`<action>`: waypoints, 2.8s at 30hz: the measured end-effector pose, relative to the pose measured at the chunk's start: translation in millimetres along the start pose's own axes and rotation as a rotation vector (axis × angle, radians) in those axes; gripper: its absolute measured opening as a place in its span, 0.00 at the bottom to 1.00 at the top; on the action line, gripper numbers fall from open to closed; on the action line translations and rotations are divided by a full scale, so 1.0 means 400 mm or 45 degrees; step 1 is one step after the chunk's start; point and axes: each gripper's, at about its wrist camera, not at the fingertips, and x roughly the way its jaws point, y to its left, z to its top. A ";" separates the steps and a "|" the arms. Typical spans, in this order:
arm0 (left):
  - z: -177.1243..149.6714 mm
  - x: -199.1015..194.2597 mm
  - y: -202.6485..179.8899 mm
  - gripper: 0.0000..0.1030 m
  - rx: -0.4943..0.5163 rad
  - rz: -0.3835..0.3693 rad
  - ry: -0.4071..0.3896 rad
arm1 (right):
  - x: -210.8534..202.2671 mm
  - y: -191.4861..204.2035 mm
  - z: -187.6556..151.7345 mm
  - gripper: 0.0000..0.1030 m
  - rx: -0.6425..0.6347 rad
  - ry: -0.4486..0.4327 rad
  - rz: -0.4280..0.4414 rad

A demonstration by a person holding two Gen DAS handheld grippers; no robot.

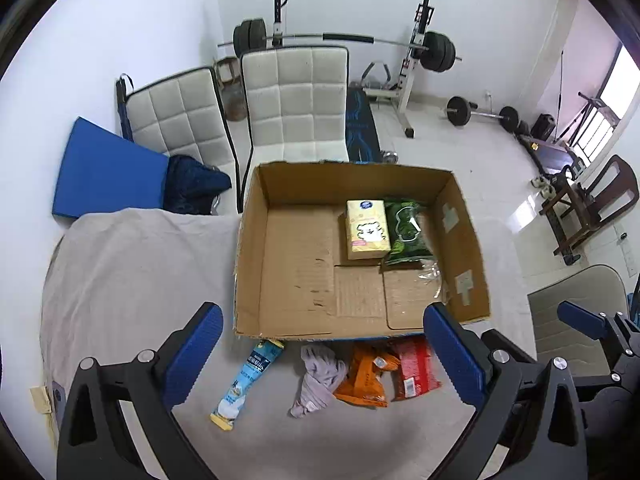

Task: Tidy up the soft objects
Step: 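Grasp the lilac cloth with left tool while right tool grasps red bag, then carry cloth and red bag into the box and release both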

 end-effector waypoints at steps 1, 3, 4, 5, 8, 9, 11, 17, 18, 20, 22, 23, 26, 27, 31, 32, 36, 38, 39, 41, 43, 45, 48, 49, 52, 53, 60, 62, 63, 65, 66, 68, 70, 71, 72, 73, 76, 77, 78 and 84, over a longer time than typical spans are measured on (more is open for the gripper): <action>-0.003 -0.013 -0.003 1.00 0.000 0.007 -0.008 | -0.013 0.002 -0.003 1.00 -0.006 -0.006 0.001; -0.009 -0.040 -0.009 1.00 -0.007 0.004 -0.025 | -0.045 0.003 -0.015 1.00 -0.015 -0.019 0.006; -0.010 -0.049 -0.012 1.00 -0.011 0.005 -0.031 | -0.061 0.002 -0.020 1.00 -0.014 -0.025 0.021; -0.009 -0.062 -0.014 1.00 -0.016 0.007 -0.042 | -0.074 0.002 -0.025 1.00 -0.018 -0.025 0.029; -0.016 -0.076 -0.013 1.00 -0.024 0.022 -0.053 | -0.089 0.002 -0.036 1.00 -0.028 -0.011 0.046; -0.017 -0.075 -0.010 1.00 -0.028 0.034 -0.053 | -0.089 0.003 -0.040 1.00 -0.031 -0.006 0.046; -0.030 -0.058 0.001 1.00 -0.041 0.063 -0.035 | -0.068 -0.002 -0.051 1.00 -0.037 0.022 0.035; -0.120 0.090 0.049 1.00 -0.072 0.121 0.142 | 0.115 -0.047 -0.111 1.00 0.029 0.202 0.015; -0.141 0.126 0.056 1.00 -0.069 0.137 0.178 | 0.159 -0.056 -0.126 1.00 0.046 0.242 0.004; -0.186 0.211 0.069 1.00 -0.067 0.155 0.269 | 0.248 -0.075 -0.158 0.99 0.092 0.322 0.040; -0.226 0.284 0.081 1.00 -0.073 0.159 0.356 | 0.323 -0.085 -0.182 0.95 0.112 0.388 0.030; -0.242 0.316 0.083 1.00 -0.074 0.149 0.391 | 0.359 -0.087 -0.192 0.88 0.121 0.424 0.026; -0.284 0.394 0.079 1.00 -0.063 0.156 0.482 | 0.452 -0.086 -0.221 0.84 0.139 0.502 0.031; -0.291 0.416 0.072 1.00 -0.047 0.148 0.499 | 0.476 -0.086 -0.227 0.84 0.142 0.515 0.027; -0.295 0.481 0.055 1.00 -0.020 0.141 0.543 | 0.555 -0.081 -0.245 0.82 0.146 0.556 0.008; -0.295 0.498 0.051 1.00 -0.013 0.141 0.554 | 0.569 -0.079 -0.247 0.75 0.150 0.563 0.008; -0.290 0.570 0.024 0.99 0.025 0.124 0.606 | 0.594 -0.075 -0.252 0.69 0.158 0.549 -0.010; -0.293 0.596 0.004 0.85 0.063 0.112 0.631 | 0.594 -0.072 -0.253 0.61 0.150 0.541 -0.018; -0.297 0.607 -0.008 0.81 0.086 0.096 0.649 | 0.592 -0.068 -0.255 0.58 0.142 0.539 -0.016; -0.308 0.616 -0.022 0.70 0.103 0.073 0.670 | 0.590 -0.054 -0.259 0.55 0.127 0.552 -0.026; -0.321 0.615 -0.032 0.60 0.098 0.045 0.685 | 0.585 -0.053 -0.273 0.54 0.113 0.573 -0.032; -0.338 0.608 -0.035 0.53 0.077 0.030 0.704 | 0.578 -0.059 -0.293 0.54 0.108 0.600 -0.038; -0.391 0.571 -0.037 0.50 0.041 0.017 0.732 | 0.563 -0.070 -0.342 0.54 0.102 0.658 -0.022; -0.413 0.555 -0.035 0.50 0.024 0.007 0.739 | 0.556 -0.073 -0.361 0.53 0.095 0.676 -0.026; -0.470 0.514 -0.036 0.50 -0.005 -0.012 0.761 | 0.538 -0.085 -0.422 0.53 0.101 0.749 -0.006; -0.480 0.503 -0.035 0.50 -0.018 -0.016 0.764 | 0.532 -0.086 -0.442 0.53 0.095 0.767 -0.004; -0.409 0.467 0.013 0.63 -0.187 -0.047 0.685 | 0.517 -0.087 -0.462 0.53 0.108 0.762 0.008; -0.381 0.497 0.008 0.63 -0.160 -0.030 0.694 | 0.521 -0.094 -0.454 0.54 0.128 0.761 0.013; -0.368 0.520 0.002 0.63 -0.143 -0.012 0.708 | 0.523 -0.100 -0.448 0.54 0.133 0.762 0.012; -0.356 0.564 -0.011 0.66 -0.125 -0.014 0.742 | 0.539 -0.105 -0.440 0.57 0.146 0.769 0.003; -0.355 0.586 -0.020 0.66 -0.128 -0.039 0.764 | 0.542 -0.140 -0.427 0.57 0.142 0.766 -0.002; -0.359 0.620 -0.039 0.66 -0.130 -0.046 0.785 | 0.553 -0.118 -0.394 0.58 0.129 0.770 -0.023; -0.351 0.630 -0.046 0.62 -0.114 -0.015 0.745 | 0.554 -0.105 -0.372 0.58 0.126 0.776 -0.043; -0.351 0.635 -0.049 0.51 -0.110 -0.018 0.740 | 0.555 -0.101 -0.366 0.55 0.126 0.774 -0.048; -0.357 0.632 -0.058 0.45 -0.112 -0.037 0.739 | 0.555 -0.099 -0.363 0.54 0.122 0.771 -0.057; -0.364 0.626 -0.068 0.38 -0.112 -0.056 0.746 | 0.562 -0.099 -0.364 0.52 0.121 0.766 -0.056; -0.395 0.593 -0.078 0.37 -0.065 -0.022 0.735 | 0.549 -0.091 -0.374 0.50 0.106 0.761 -0.046; -0.419 0.581 -0.086 0.37 -0.054 -0.008 0.737 | 0.546 -0.088 -0.377 0.50 0.097 0.763 -0.044; -0.441 0.567 -0.097 0.37 -0.045 0.008 0.742 | 0.548 -0.084 -0.393 0.50 0.088 0.765 -0.044; -0.554 0.497 -0.152 0.37 -0.043 0.043 0.742 | 0.522 -0.063 -0.429 0.49 0.052 0.801 -0.008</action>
